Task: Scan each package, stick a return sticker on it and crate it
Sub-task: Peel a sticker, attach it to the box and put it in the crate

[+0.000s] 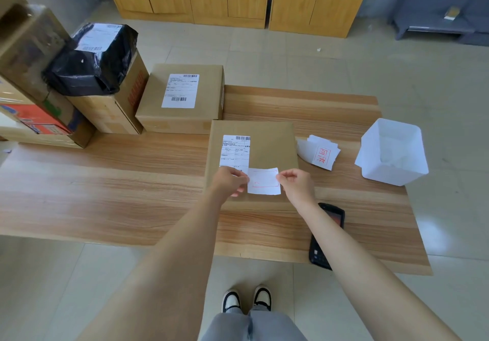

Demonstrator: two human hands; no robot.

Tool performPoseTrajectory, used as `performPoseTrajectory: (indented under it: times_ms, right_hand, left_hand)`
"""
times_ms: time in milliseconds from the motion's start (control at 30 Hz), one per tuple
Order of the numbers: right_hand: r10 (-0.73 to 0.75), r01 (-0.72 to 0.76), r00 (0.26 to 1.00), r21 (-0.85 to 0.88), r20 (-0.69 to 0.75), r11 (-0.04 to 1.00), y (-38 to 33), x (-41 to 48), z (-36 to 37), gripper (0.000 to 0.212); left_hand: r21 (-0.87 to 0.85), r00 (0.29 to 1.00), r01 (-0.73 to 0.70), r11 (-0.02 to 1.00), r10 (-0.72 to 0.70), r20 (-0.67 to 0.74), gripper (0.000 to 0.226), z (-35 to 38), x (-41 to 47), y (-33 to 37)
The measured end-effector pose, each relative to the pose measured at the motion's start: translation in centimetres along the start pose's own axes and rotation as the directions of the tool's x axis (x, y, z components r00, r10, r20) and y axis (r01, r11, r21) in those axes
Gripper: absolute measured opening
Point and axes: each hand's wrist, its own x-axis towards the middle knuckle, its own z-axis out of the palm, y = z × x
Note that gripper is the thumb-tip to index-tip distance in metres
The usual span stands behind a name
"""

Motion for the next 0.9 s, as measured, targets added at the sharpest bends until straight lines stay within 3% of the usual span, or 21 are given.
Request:
performPoseTrajectory:
  times_ms: [367,500,900]
  right_hand:
    - [-0.002,0.0,1.0,-0.08,-0.025,0.997,0.4,0.2,-0.2,0.012]
    - [-0.025,0.021,0.999,-0.139,-0.024,0.99,0.7,0.2,0.0,0.012]
    - [-0.09,0.083,0.996,-0.287,-0.012,0.954,1.5,0.7,0.5,0.01]
  left_hand:
    - [0.008,0.999,-0.004,1.0,0.005,-0.037,0.005,1.2,0.3,-0.1]
    - [0.04,0.998,-0.003,0.999,0.005,-0.061,0.013,1.5,0.3,-0.2]
    - [0.303,0.98,-0.014,0.953,0.073,-0.186,0.011,3.0,0.3,-0.1]
